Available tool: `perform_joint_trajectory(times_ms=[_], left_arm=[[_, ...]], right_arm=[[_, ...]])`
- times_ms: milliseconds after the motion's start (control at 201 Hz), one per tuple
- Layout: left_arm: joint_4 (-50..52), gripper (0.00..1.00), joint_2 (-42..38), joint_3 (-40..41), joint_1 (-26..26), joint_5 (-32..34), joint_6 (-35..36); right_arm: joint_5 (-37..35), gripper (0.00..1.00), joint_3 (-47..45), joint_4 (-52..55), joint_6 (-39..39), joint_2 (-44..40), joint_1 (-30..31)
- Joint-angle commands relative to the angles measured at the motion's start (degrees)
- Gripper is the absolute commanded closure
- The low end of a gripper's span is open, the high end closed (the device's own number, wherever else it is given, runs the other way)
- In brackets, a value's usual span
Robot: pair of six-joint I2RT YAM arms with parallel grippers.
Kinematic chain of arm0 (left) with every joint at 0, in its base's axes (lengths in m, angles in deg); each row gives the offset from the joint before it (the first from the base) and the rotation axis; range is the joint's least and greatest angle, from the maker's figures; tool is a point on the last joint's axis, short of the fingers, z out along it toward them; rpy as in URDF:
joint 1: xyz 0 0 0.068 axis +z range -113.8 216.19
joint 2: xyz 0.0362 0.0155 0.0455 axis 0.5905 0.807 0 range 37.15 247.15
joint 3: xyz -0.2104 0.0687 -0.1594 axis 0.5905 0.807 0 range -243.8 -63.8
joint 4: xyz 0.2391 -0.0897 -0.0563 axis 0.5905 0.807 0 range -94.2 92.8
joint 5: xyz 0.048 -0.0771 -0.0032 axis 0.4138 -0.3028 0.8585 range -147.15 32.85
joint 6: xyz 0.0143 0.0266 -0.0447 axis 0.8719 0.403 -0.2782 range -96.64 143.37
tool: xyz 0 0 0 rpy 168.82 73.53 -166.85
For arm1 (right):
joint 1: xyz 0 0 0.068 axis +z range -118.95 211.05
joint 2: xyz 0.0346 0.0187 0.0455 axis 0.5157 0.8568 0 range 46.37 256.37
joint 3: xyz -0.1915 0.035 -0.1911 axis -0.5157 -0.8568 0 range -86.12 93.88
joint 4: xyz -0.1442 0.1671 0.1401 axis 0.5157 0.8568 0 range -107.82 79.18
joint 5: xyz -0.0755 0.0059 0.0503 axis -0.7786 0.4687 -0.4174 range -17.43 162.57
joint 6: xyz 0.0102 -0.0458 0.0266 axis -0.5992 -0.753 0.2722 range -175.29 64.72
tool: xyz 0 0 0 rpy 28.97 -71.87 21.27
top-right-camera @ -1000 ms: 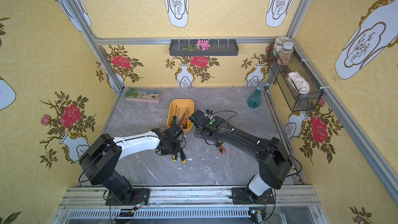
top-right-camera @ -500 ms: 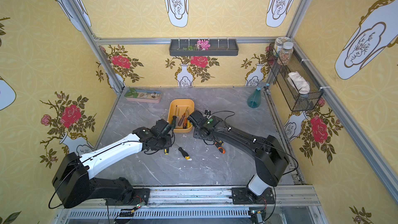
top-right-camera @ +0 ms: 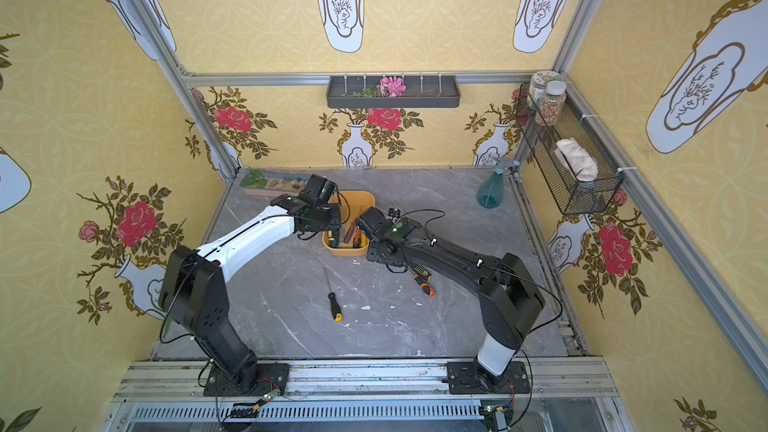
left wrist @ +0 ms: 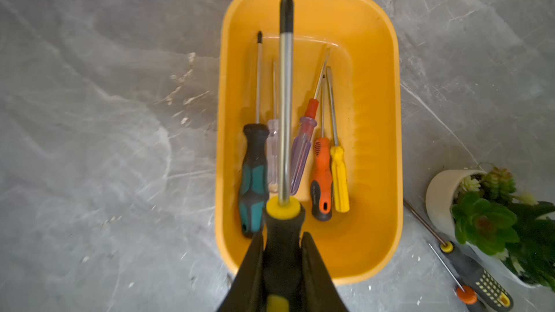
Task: Put the screwdriver on the desktop into the storage box
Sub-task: Place the screwdriver in the storage box.
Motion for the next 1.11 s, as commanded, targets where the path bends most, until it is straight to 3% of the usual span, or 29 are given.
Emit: perform_joint_trajectory(times_ms=[0, 279, 598, 767, 942, 1101], left_arm=[[0.57, 0.86, 5.50, -4.11, 0.69, -2.14, 4.24], [2.11, 0.78, 15.29, -10.43, 2.11, -5.30, 6.14], [2.81, 0.66, 18.84, -10.38, 2.21, -8.44, 4.86], [1.74, 0.53, 17.07, -9.91, 2.21, -8.44, 3.39], [-0.06, 0.52, 10.34, -10.03, 2.21, -5.00, 0.84], [-5.60, 0.51, -1.29, -2.93, 4.20, -0.90, -5.72]], right_arm=[[-0.19, 0.46, 0.89, 1.27, 0.35, 0.75, -0.33], [-0.51, 0.46, 1.92, 2.14, 1.35, 1.84, -0.87], [-0.56, 0.46, 2.81, 3.02, 1.35, 2.71, -1.33], [-0.90, 0.45, 3.13, 3.58, 0.58, 2.58, -1.33], [-1.49, 0.45, 4.42, 3.95, -1.32, 3.08, -1.11], [-1.08, 0.45, 7.47, 3.47, -5.57, 4.92, 1.46]])
